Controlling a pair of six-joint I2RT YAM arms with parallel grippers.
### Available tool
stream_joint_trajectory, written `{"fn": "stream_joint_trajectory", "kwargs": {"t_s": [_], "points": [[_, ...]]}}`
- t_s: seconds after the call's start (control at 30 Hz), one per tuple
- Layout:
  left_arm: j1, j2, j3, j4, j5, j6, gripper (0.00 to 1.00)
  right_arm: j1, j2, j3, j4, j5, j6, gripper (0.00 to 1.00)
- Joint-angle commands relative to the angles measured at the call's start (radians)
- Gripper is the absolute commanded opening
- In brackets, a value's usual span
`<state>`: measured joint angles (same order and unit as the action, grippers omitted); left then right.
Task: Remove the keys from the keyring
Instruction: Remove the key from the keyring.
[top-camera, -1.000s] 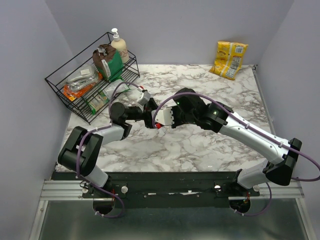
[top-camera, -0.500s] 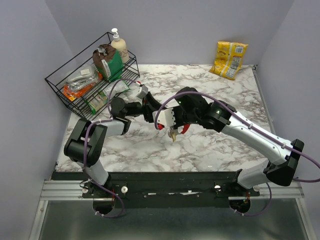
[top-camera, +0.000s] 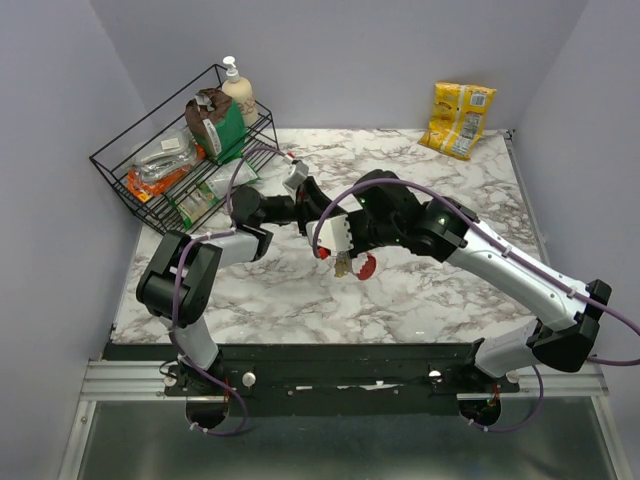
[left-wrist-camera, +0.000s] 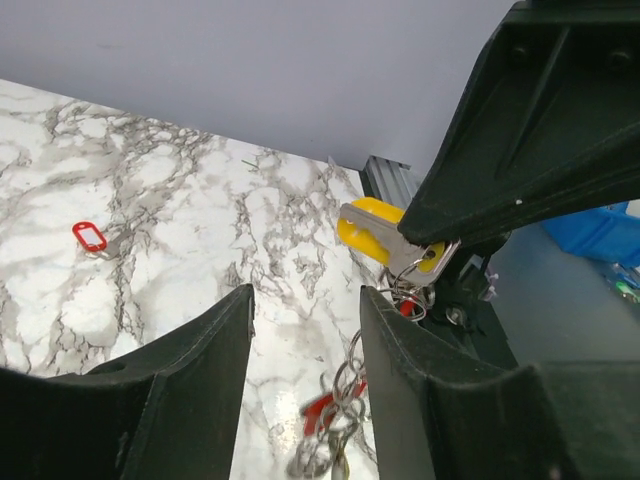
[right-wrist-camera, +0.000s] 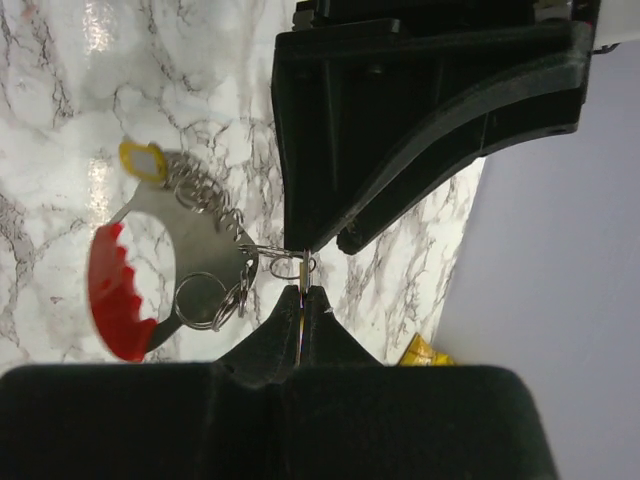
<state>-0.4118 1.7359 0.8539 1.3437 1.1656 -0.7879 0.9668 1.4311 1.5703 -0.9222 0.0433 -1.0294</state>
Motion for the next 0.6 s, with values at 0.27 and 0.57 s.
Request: {"fn": "stream_joint_trajectory", "kwargs": {"t_s": [0.27, 0.57], "points": [[-0.033, -0.044, -0.029, 0.35, 0.037, -0.028, 0.49, -0.002, 0.005, 0.051, 0.016, 0.027, 0.008, 0.01], [-0.033, -0.055, -0.042, 0.35, 0.025, -0.019, 0.5, -0.005, -0.012, 0.0, 0.037, 0.044, -0.001, 0.01]]}}
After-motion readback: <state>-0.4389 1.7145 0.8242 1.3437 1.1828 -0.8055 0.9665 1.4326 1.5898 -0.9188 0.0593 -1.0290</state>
